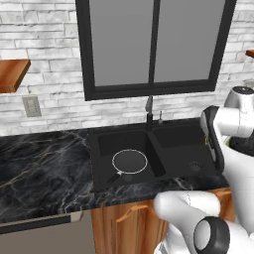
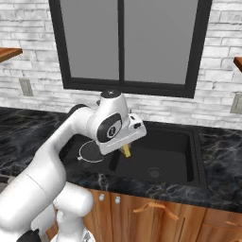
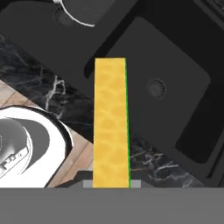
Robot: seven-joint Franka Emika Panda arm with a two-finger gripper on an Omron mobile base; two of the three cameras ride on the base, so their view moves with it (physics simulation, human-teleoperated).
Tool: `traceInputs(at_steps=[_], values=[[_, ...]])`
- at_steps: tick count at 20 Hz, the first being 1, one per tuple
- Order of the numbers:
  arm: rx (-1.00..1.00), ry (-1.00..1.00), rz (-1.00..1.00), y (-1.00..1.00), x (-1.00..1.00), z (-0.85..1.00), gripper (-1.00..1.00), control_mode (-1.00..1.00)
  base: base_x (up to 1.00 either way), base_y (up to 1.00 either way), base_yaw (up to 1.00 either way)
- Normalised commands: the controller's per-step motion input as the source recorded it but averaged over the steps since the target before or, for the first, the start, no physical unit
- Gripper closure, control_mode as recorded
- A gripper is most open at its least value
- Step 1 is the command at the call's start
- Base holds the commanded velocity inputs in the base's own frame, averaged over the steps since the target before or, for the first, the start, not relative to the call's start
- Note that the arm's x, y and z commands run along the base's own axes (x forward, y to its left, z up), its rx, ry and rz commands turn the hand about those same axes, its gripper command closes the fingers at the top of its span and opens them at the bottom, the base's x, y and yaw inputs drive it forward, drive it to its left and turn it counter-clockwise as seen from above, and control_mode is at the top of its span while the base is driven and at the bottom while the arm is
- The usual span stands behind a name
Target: Pick the pan and sponge and place them into the sink. Then turn on the water.
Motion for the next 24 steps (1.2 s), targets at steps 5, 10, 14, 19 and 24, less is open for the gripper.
traceInputs(at_steps=[5, 10, 14, 19, 24], values=[[0.07, -0.01, 0.40, 1.00, 0.01, 0.00, 1.00, -1.00, 0.00, 0.00, 0.00], [0.05, -0.09, 0.37, 0.98, 0.05, -0.16, 1.00, -1.00, 0.00, 0.00, 0.00], [-0.02, -0.08, 0.22, 0.90, 0.28, -0.01, 1.00, -1.00, 0.00, 0.00, 0.00], [-0.02, 0.01, 0.09, 0.57, 0.66, -0.01, 1.00, -1.00, 0.00, 0.00, 0.00], [-0.06, 0.01, 0.02, 0.44, 0.78, -0.22, 1.00, -1.00, 0.00, 0.00, 0.00]])
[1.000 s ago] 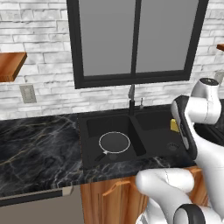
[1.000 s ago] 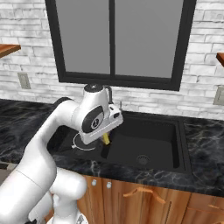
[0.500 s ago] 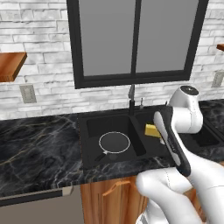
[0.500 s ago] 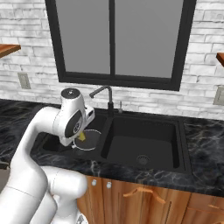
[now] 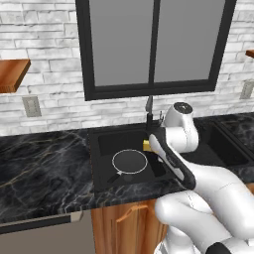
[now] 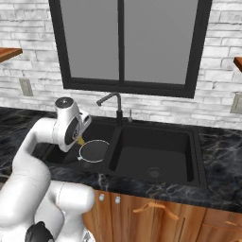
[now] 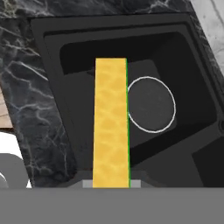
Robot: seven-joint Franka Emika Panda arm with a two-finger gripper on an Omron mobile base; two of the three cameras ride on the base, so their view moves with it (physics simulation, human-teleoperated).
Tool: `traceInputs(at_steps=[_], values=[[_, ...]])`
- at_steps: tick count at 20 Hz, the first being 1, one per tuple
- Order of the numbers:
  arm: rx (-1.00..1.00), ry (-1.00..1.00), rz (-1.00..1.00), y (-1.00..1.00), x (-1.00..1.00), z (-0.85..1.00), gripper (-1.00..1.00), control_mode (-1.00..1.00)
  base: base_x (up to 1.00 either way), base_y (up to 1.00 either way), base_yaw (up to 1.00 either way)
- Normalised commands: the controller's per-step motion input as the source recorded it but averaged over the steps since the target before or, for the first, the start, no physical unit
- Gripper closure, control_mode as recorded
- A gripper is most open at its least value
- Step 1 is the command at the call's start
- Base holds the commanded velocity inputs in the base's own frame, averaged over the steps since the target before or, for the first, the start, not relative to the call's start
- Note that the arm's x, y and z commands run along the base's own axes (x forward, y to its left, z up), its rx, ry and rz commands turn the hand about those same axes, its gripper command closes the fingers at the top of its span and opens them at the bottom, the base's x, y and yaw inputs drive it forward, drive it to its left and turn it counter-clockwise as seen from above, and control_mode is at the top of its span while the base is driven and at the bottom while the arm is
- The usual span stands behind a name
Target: Pick the pan and sponge and place them into the sink. Then turn on the water.
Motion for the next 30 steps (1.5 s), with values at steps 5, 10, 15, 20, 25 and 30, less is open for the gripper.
traceInputs(at_steps=[5, 10, 15, 20, 25, 30], values=[[-0.10, 0.07, 0.03, 0.24, 0.68, -0.37, 1.00, -1.00, 0.00, 0.00, 0.00], [-0.06, 0.07, 0.08, 0.09, 0.34, -0.45, 1.00, -1.00, 0.00, 0.00, 0.00], [-0.03, 0.06, 0.09, 0.06, 0.33, -0.55, 1.00, -1.00, 0.00, 0.00, 0.00], [0.00, -0.02, 0.08, 0.08, 0.36, -0.51, 1.00, -1.00, 0.00, 0.00, 0.00], [0.00, -0.04, 0.07, 0.11, 0.46, -0.35, 1.00, -1.00, 0.00, 0.00, 0.00], [0.00, -0.03, 0.04, 0.07, 0.46, -0.35, 1.00, -1.00, 0.00, 0.00, 0.00]])
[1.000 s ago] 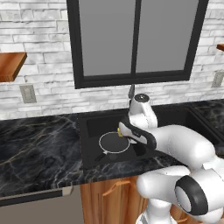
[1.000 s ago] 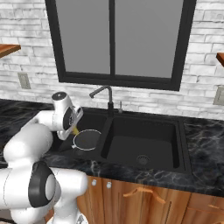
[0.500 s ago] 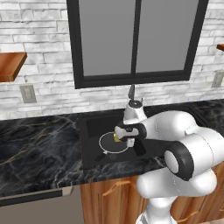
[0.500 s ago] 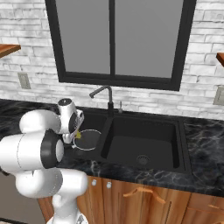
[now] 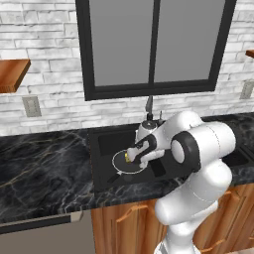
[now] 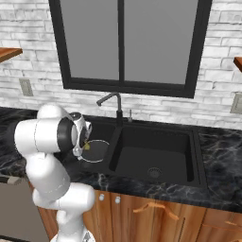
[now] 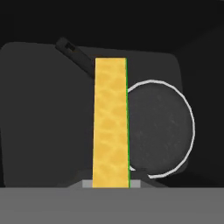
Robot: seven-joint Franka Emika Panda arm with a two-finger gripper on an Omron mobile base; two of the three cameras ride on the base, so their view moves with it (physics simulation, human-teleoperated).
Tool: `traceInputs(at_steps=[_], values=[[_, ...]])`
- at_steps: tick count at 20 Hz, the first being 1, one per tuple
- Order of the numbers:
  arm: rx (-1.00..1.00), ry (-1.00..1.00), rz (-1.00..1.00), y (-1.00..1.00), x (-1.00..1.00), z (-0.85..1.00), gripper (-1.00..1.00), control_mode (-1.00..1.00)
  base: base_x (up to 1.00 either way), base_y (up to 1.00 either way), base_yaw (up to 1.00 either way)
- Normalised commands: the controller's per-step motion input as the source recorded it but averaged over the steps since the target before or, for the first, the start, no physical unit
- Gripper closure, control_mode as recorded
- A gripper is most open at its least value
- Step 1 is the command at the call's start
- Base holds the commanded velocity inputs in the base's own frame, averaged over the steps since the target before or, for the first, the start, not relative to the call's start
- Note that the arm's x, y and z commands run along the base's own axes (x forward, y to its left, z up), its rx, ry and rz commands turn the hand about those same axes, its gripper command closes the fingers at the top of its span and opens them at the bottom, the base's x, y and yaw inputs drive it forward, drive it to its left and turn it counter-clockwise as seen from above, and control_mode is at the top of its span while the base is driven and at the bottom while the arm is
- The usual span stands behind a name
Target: Pick the pan and sponge and place them into the sink. Then turn on the water.
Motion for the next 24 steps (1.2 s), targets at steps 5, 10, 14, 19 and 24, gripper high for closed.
traceInputs(at_steps=[5, 10, 14, 19, 24], values=[[0.00, 0.00, 0.02, 0.05, 0.51, -0.30, 1.00, -1.00, 0.00, 0.00, 0.00], [0.00, 0.00, 0.01, 0.02, 0.49, -0.37, 1.00, -1.00, 0.00, 0.00, 0.00], [0.00, 0.00, 0.01, 0.04, 0.38, -0.41, 1.00, -1.00, 0.00, 0.00, 0.00], [0.00, 0.00, 0.01, 0.00, 0.30, -0.37, 1.00, -1.00, 0.00, 0.00, 0.00], [0.00, 0.00, 0.00, 0.02, 0.24, -0.21, 1.00, -1.00, 0.00, 0.00, 0.00]])
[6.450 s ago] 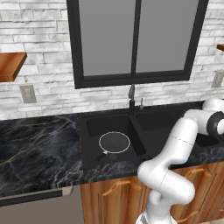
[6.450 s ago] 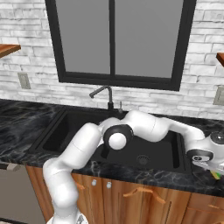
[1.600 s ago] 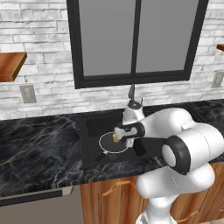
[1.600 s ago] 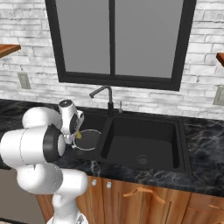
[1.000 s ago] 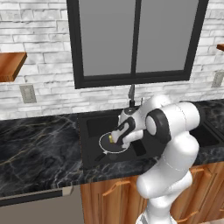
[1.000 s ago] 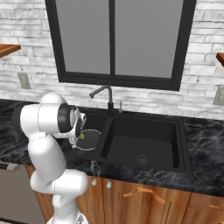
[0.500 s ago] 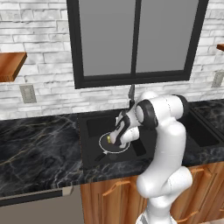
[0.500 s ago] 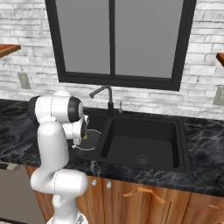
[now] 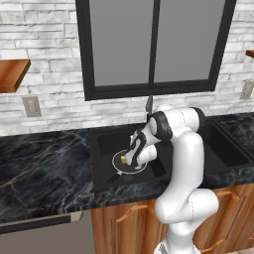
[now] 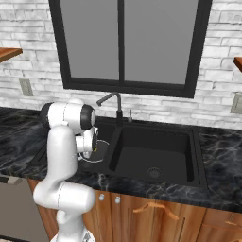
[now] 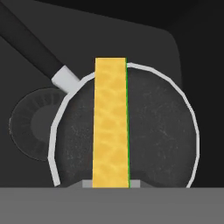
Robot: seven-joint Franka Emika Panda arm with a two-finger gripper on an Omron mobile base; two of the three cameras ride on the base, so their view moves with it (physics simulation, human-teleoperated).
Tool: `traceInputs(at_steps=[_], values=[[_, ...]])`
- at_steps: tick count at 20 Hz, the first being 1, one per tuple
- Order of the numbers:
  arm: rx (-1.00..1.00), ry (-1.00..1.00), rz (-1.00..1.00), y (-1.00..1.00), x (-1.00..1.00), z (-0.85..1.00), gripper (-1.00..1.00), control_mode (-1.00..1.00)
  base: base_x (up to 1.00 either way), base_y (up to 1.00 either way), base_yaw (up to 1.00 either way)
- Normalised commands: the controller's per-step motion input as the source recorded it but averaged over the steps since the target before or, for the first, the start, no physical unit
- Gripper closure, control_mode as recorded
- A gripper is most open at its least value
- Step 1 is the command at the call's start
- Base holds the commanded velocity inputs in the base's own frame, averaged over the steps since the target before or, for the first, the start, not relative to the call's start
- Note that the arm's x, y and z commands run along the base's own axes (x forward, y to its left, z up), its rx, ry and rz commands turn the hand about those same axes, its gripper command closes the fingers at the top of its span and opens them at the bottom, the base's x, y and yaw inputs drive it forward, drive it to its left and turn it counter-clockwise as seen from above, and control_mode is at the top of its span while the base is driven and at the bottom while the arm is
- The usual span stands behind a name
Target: Pick the pan and sponge and place them into the sink. Then turn on the water.
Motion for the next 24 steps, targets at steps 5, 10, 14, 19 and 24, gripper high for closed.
traceInputs(at_steps=[5, 10, 14, 19, 24], values=[[0.00, 0.00, 0.00, 0.05, 0.24, -0.01, -1.00, -1.00, 0.00, 0.00, 0.00], [0.00, 0.00, 0.00, 0.02, 0.15, 0.00, -1.00, -1.00, 0.00, 0.00, 0.00], [0.00, -0.01, 0.00, 0.00, 0.00, 0.06, -1.00, -1.00, 0.00, 0.00, 0.00], [0.00, -0.04, 0.00, -0.03, -0.25, 0.54, -1.00, -1.00, 0.00, 0.00, 0.00], [0.03, -0.01, -0.01, -0.08, -0.75, 0.68, -1.00, -1.00, 0.00, 0.00, 0.00]])
